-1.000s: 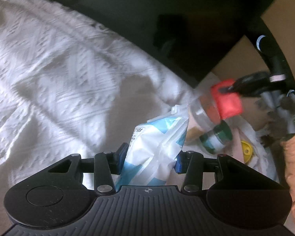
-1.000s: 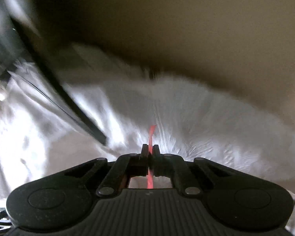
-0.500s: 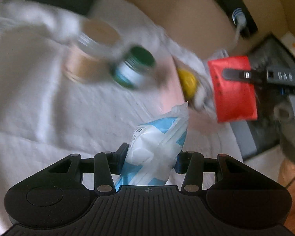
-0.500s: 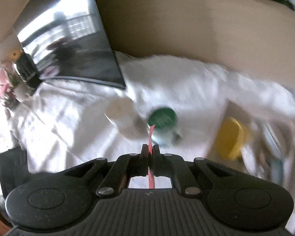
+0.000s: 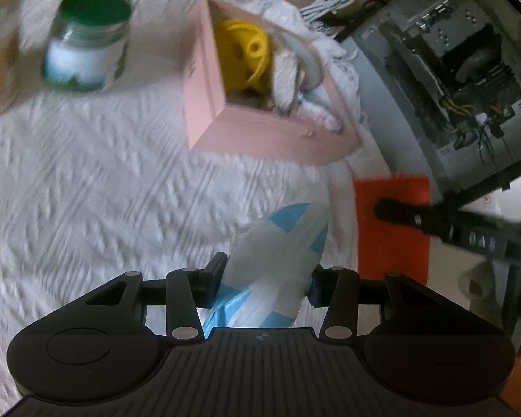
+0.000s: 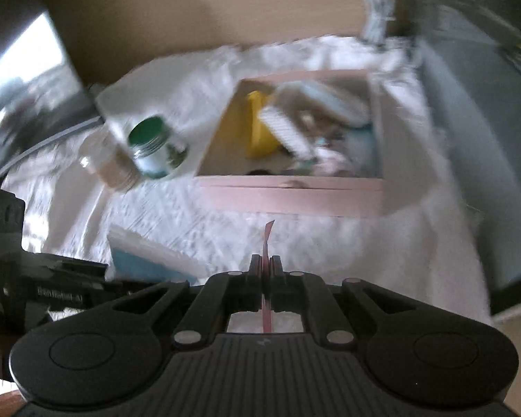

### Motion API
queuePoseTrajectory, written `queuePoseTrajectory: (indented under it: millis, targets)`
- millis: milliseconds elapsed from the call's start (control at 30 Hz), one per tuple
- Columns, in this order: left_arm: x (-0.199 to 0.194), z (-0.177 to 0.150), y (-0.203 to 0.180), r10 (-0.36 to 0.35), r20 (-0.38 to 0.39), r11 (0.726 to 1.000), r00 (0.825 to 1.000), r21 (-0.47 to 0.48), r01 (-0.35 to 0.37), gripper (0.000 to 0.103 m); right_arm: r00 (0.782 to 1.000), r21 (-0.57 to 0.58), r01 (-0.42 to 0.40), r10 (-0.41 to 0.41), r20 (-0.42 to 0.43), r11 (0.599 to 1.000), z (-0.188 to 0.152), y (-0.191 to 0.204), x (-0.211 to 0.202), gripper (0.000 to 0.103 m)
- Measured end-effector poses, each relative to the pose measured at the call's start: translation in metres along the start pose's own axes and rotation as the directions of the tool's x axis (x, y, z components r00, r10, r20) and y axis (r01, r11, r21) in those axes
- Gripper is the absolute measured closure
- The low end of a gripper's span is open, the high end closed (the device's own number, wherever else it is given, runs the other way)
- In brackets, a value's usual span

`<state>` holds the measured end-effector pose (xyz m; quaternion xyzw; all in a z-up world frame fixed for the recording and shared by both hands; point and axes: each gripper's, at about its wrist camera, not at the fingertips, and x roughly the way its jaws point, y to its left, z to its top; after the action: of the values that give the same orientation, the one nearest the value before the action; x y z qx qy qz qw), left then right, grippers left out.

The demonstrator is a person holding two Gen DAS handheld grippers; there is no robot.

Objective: Organize soft objects
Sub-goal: 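Lift the red packet with the right tool while the left holds the blue packet, then lower the blue packet and red packet into the pink box with both tools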

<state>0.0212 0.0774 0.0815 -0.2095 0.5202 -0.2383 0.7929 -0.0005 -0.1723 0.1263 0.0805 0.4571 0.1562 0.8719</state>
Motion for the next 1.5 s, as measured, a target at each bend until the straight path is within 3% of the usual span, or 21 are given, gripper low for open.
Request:
queuePoseTrajectory:
  millis: [133, 267, 400, 467, 500, 533, 567, 600, 633, 700, 767, 967, 1067, 1133, 1233, 1267, 1400, 1500]
  targets:
    - [0.0, 0.028, -0.012, -0.003, 0.043, 0.999, 0.999, 0.048, 0.001, 0.053, 0.998, 0.067, 0.03, -0.034, 0.058, 0.997, -0.01, -0.02, -0.011, 0.099]
    - [-0.009, 0.065, -0.025, -0.052, 0.131, 0.997, 0.99, 0.069, 0.043, 0.053, 0.994, 0.126, 0.032, -0.045, 0.096, 0.992, -0.018, -0.032, -0.017, 0.099]
    - [-0.008, 0.115, -0.039, -0.165, 0.259, 0.986, 0.952, 0.06, 0.155, 0.052, 0.993, 0.161, 0.028, -0.045, 0.105, 0.987, -0.024, -0.038, -0.02, 0.099]
    - [0.009, 0.14, -0.038, -0.255, 0.267, 0.966, 0.929, 0.039, 0.254, 0.051, 0.993, 0.173, 0.035, -0.054, 0.105, 0.984, -0.025, -0.038, -0.02, 0.099]
    - [0.022, 0.15, -0.039, -0.261, 0.257, 0.965, 0.93, 0.054, 0.256, 0.048, 0.993, 0.173, 0.041, -0.06, 0.105, 0.984, -0.025, -0.037, -0.02, 0.099]
    - [0.034, 0.158, -0.04, -0.219, 0.25, 0.975, 0.943, 0.095, 0.201, 0.048, 0.992, 0.172, 0.048, -0.068, 0.107, 0.984, -0.025, -0.036, -0.02, 0.099]
    - [0.046, 0.161, -0.042, -0.111, 0.258, 0.986, 0.96, 0.146, 0.075, 0.052, 0.99, 0.17, 0.059, -0.079, 0.113, 0.984, -0.025, -0.033, -0.02, 0.099]
    - [0.056, 0.162, -0.042, -0.016, 0.267, 0.984, 0.964, 0.176, -0.032, 0.049, 0.989, 0.168, 0.067, -0.087, 0.117, 0.984, -0.025, -0.032, -0.021, 0.099]
    - [0.064, 0.16, -0.04, 0.031, 0.265, 0.978, 0.964, 0.193, -0.084, 0.047, 0.988, 0.167, 0.072, -0.093, 0.121, 0.983, -0.024, -0.032, -0.022, 0.099]
    - [0.07, 0.158, -0.03, 0.0, 0.246, 0.984, 0.969, 0.174, -0.044, 0.038, 0.987, 0.168, 0.071, -0.094, 0.134, 0.983, -0.02, -0.032, -0.025, 0.099]
    - [0.069, 0.154, -0.026, -0.017, 0.26, 0.989, 0.965, 0.147, -0.022, 0.04, 0.984, 0.172, 0.063, -0.09, 0.154, 0.983, -0.012, -0.033, -0.028, 0.099]
    - [0.048, 0.145, -0.037, 0.025, 0.33, 0.969, 0.944, 0.224, -0.104, 0.045, 0.968, 0.193, 0.009, -0.057, 0.244, 0.981, 0.048, -0.041, -0.024, 0.099]
    - [0.04, 0.146, -0.041, 0.047, 0.352, 0.962, 0.935, 0.238, -0.138, 0.048, 0.955, 0.15, 0.064, -0.104, 0.278, 0.987, 0.081, -0.037, -0.004, 0.099]
    - [0.033, 0.143, -0.044, 0.029, 0.348, 0.965, 0.937, 0.235, -0.117, 0.051, 0.94, 0.088, 0.153, -0.173, 0.294, 0.984, 0.097, -0.029, 0.019, 0.099]
    - [0.028, 0.133, -0.051, -0.011, 0.321, 0.955, 0.947, 0.283, -0.085, 0.07, 0.926, 0.005, 0.261, -0.252, 0.281, 0.965, 0.11, -0.023, 0.058, 0.099]
    - [0.031, 0.13, -0.054, -0.01, 0.298, 0.946, 0.954, 0.313, -0.088, 0.076, 0.928, -0.014, 0.278, -0.265, 0.263, 0.96, 0.112, -0.025, 0.075, 0.099]
    - [0.053, 0.121, -0.057, 0.06, 0.243, 0.891, 0.968, 0.424, -0.161, 0.076, 0.961, 0.011, 0.224, -0.223, 0.161, 0.975, 0.115, -0.041, 0.118, 0.096]
    - [0.067, 0.125, -0.046, 0.106, 0.229, 0.894, 0.968, 0.405, -0.194, 0.076, 0.973, 0.03, 0.174, -0.177, 0.146, 0.984, 0.116, -0.047, 0.125, 0.095]
